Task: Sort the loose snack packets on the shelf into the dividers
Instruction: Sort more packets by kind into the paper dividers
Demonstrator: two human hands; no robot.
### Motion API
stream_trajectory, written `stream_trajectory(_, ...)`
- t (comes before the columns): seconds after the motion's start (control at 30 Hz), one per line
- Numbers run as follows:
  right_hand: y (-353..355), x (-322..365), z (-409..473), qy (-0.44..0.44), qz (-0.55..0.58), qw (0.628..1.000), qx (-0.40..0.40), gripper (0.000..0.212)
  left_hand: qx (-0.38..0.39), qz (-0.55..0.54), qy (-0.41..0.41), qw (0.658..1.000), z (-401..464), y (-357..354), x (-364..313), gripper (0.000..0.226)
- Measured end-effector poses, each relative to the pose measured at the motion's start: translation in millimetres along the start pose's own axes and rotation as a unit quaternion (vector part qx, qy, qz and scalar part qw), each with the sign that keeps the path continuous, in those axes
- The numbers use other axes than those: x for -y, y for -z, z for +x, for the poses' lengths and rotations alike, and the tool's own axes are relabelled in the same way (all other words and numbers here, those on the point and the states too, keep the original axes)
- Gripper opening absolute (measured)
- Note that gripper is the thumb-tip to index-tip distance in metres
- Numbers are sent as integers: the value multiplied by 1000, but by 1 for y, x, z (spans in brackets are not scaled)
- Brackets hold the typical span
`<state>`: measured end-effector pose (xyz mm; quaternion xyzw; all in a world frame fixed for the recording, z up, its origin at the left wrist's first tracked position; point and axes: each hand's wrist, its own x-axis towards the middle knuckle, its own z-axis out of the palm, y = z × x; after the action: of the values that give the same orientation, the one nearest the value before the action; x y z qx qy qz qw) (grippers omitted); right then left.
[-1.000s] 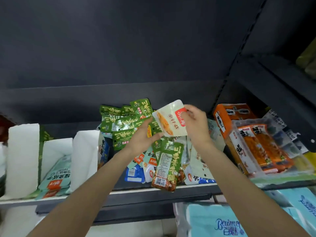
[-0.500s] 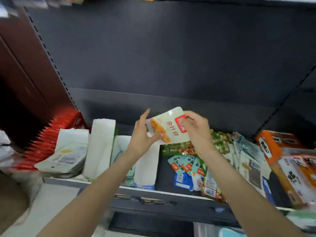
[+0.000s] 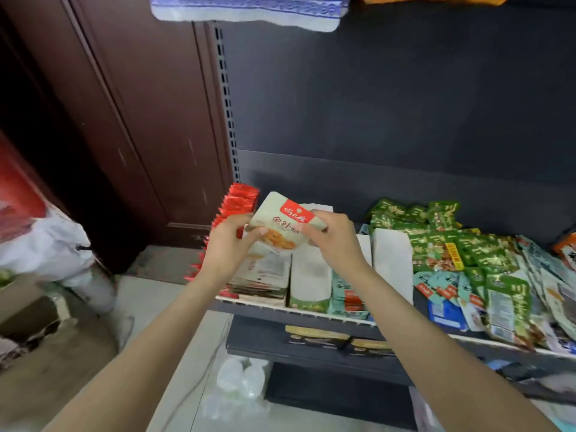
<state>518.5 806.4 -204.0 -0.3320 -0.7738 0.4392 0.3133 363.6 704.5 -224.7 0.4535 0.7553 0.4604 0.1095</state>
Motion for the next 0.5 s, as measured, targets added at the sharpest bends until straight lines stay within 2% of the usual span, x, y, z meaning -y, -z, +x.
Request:
stream_trajectory(0.1,-24,3,-2,24,-86,996,11,17,-44,-38,-33,998,-8,19,9,27)
stream_trajectory(0.2,-42,-2,-7,44,-215,974,48,20,-22,-63,-54,996,-13,28,14,35)
stream_trajectory(0.27,-51,-6,-8,46,-261,961,84,21,12,-11,-73,997,-12,30,20,27)
stream_trajectory(0.37,-56,-12,-7,-7,-244,958,150,24,85,146,-120,978,-11,31,32,12)
stream_trajectory(0.5,-55,-16,-7,-47,-230,946,223,29,155,241,-145,947,-11,26,33,20)
